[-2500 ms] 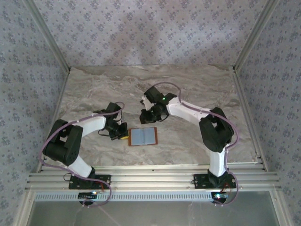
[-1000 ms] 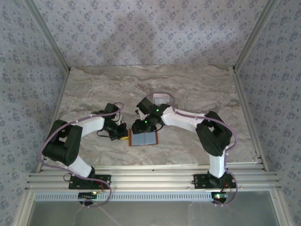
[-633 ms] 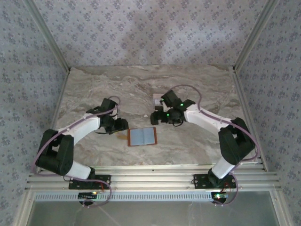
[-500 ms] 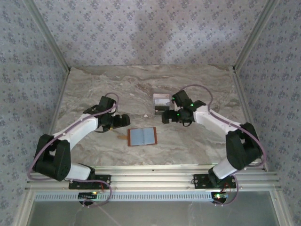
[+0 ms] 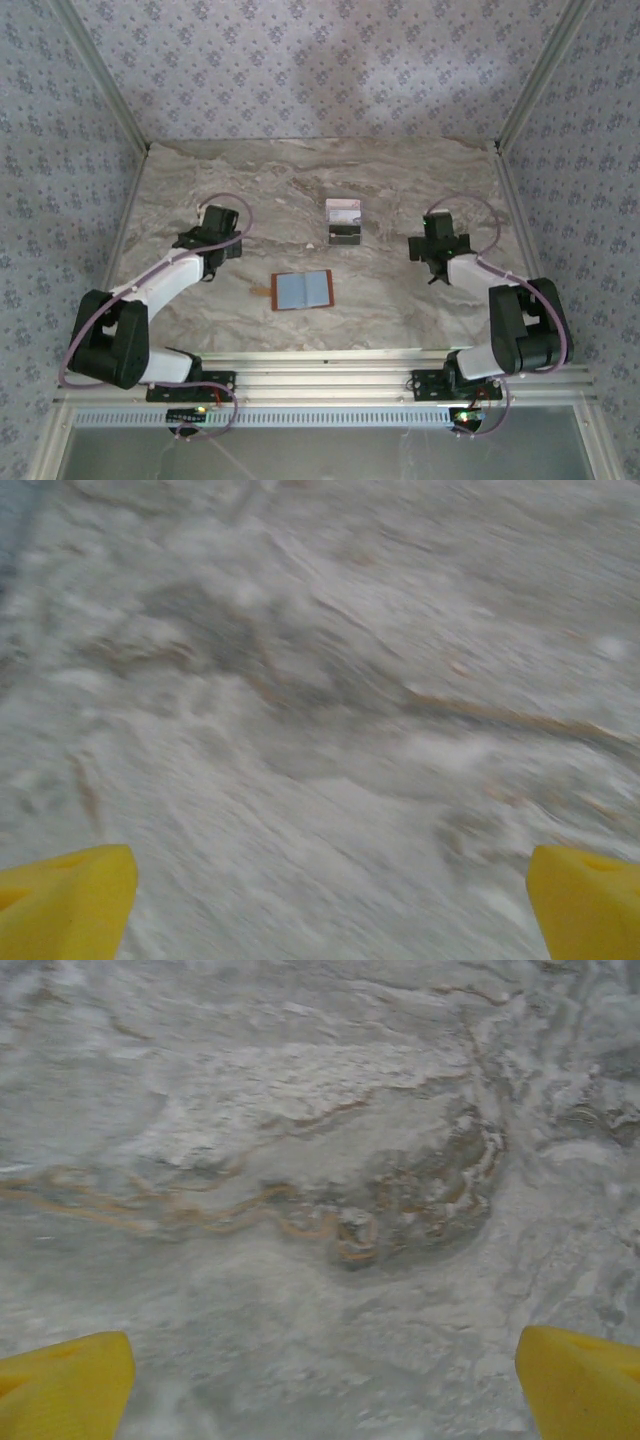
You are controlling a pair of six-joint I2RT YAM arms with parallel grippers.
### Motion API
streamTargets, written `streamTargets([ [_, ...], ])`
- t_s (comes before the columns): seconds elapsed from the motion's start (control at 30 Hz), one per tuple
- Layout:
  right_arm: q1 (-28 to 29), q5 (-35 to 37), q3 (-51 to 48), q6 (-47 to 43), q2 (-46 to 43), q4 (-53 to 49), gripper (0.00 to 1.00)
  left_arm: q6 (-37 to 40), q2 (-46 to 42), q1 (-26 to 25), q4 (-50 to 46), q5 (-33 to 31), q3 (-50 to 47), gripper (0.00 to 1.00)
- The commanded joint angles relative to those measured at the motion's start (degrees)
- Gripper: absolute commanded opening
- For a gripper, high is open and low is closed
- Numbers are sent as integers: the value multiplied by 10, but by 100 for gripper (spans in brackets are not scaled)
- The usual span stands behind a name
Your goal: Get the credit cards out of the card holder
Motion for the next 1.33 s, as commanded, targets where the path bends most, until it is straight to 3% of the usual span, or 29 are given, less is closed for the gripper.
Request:
streamTargets([
  [0.0,-33,-21,-53,-56,-19,181,100,107,-11,28,195,-45,-59,99],
  [0.13,-95,-143,-95,-17,-31,298,100,124,-14,88,362,69,-141,100],
  [0.23,-113,-181,-98,-6,-1,340,100,118,-6,139,502,167,-203,100],
  [0.33,-114,-206,-99,-12,54,394,100,120,2,172,548,218,-214,100],
  [0.5,-116,-217,-115,-19,58,414,100,123,84,195,595,293,-201,100],
  [1.0,-103,-186,-118,-22,57,421,100,135,99,179,593,270,-194,99],
  [1.3,-113,-207,-114,-18,59,414,100,135,99,180,590,273,-193,100],
])
